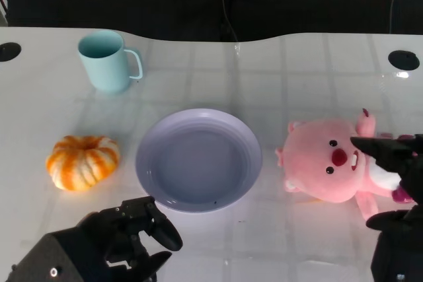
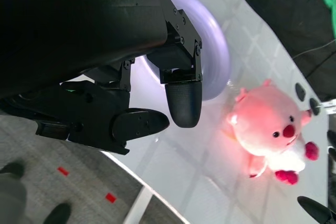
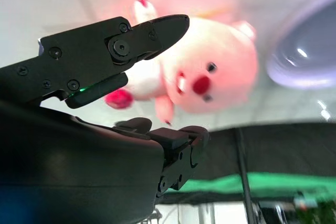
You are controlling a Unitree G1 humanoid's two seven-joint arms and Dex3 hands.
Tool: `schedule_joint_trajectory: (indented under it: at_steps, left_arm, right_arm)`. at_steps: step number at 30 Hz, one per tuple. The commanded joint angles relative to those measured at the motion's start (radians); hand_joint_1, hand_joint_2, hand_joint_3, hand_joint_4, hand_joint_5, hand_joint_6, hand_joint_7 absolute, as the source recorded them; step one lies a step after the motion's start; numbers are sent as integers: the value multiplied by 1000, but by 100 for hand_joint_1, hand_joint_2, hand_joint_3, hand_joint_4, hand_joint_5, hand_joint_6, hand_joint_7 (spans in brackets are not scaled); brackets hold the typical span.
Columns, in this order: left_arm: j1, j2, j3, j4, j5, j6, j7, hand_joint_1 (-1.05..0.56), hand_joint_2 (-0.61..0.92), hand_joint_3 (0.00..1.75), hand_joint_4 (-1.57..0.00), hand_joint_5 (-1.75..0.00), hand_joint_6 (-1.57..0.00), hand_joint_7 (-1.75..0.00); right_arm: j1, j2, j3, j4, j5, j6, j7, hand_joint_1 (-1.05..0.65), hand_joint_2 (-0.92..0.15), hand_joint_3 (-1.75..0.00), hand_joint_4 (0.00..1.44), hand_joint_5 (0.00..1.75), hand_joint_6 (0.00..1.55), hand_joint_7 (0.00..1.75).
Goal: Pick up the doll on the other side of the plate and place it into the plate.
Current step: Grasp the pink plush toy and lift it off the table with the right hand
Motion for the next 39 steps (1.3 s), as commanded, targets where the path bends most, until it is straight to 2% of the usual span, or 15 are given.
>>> schedule_joint_trajectory:
  at_steps: [1, 11, 17, 31, 35, 39]
  left_arm:
    - [12, 8, 0, -26, 16, -4, 13, -12, 92, 49, -57, -156, -54, -135]
    - [42, 15, 33, -63, -13, -6, -1, -13, 92, 49, -58, -156, -55, -135]
    - [33, 21, 39, -65, -16, 8, -9, -9, 92, 50, -57, -159, -54, -135]
    - [35, 24, 25, -77, 5, 20, -2, -12, 92, 48, -58, -155, -55, -135]
    - [37, 25, 14, -87, 15, 26, 0, -12, 92, 48, -58, -154, -55, -136]
    - [52, 28, 7, -105, 27, 29, 2, -13, 92, 46, -58, -152, -55, -137]
  right_arm:
    - [-60, -23, 25, 55, -31, 27, 14, -67, -88, -1, 0, 46, 18, 8]
    - [-165, 3, 124, 237, -93, 58, -60, -71, -89, 0, 2, 46, 21, 5]
    - [-222, 6, 160, 312, -113, 107, -70, -71, -90, -1, 0, 42, 20, 4]
    - [-391, 26, 226, 602, -67, 123, -113, -73, -92, -2, 3, 38, 22, 2]
    - [-424, 19, 239, 659, -43, 105, -115, -73, -92, -4, 4, 37, 23, 2]
    - [-440, 17, 247, 685, -21, 102, -109, -72, -92, -5, 12, 38, 26, 3]
